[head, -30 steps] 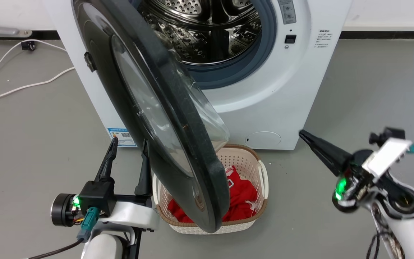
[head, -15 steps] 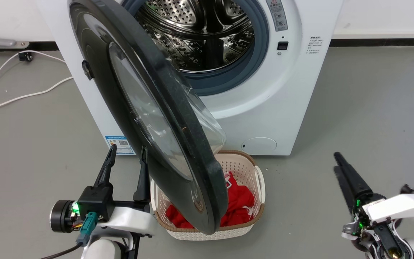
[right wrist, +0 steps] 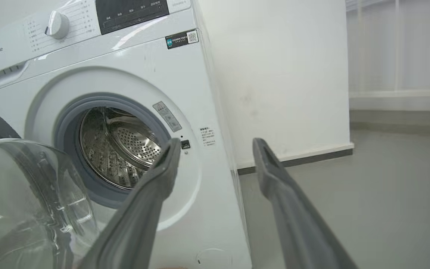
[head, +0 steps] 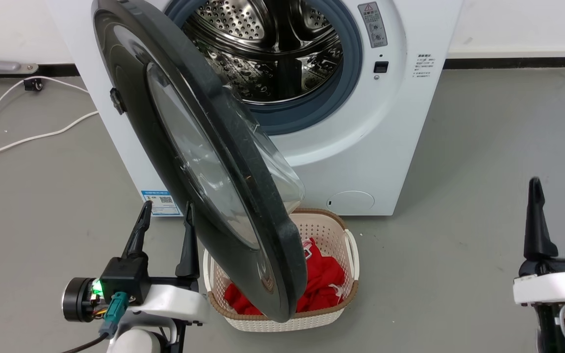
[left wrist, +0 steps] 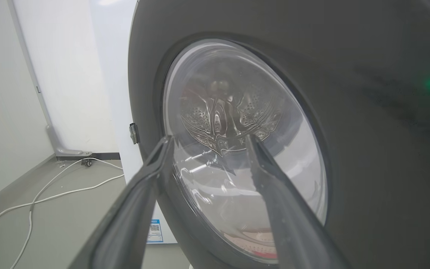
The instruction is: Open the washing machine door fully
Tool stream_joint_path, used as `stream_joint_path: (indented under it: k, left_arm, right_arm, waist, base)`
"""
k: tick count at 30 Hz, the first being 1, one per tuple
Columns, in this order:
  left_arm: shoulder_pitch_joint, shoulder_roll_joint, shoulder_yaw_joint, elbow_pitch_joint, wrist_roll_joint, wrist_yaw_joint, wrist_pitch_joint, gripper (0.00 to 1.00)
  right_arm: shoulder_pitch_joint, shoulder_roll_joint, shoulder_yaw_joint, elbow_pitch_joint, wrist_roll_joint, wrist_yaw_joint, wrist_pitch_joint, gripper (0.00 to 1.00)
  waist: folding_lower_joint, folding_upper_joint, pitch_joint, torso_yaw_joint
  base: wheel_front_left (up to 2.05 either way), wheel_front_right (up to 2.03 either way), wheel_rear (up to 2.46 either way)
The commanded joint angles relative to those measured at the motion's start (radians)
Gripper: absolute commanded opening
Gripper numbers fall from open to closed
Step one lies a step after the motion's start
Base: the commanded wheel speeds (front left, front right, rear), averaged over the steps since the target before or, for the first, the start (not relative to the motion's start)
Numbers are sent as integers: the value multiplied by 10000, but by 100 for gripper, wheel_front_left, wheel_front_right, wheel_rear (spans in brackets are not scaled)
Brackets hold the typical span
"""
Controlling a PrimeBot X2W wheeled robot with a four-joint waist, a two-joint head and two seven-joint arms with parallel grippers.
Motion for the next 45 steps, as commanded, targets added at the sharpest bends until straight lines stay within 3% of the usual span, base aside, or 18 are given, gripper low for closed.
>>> stream_joint_path:
  k: [1,4,9,31,32,33,45]
  left_arm:
    - [82,-2,52,-19,35,-29,-25,100]
    - [78,-2,67,-15,74,-46,-27,100]
    - [57,-2,64,3,120,-100,-27,100]
    - [-14,-2,86,77,109,-133,-27,100]
    - [-5,-2,84,84,99,-137,-27,14]
    - [-3,-2,85,79,88,-147,-27,0]
    - [-98,-2,118,-181,-60,-135,-27,0]
  right_arm:
    - [230,414,-272,-689,-1508,-3,-44,100]
    - [572,829,-285,-1672,-3647,-5,185,100]
    - [1249,1181,91,-2207,-4908,-5,700,100]
    - [1326,1286,134,-1411,-4411,-5,530,100]
    - [1331,1287,141,-1399,-4393,-5,525,100]
    - [1332,1287,145,-1391,-4379,-5,522,100]
    - [1251,1286,124,-1308,-4281,-5,527,100]
  waist:
    - [0,-1,10,-4]
    - [0,-1,3,6]
    - [0,-1,7,50]
    - [0,-1,12,85]
    - [0,-1,7,83]
    - [0,-1,11,82]
    - [0,-1,57,67]
  base:
    - [0,0,0]
    - [0,0,0]
    - [0,0,0]
    - [0,0,0]
    - [0,0,0]
    - [0,0,0]
    - [0,0,0]
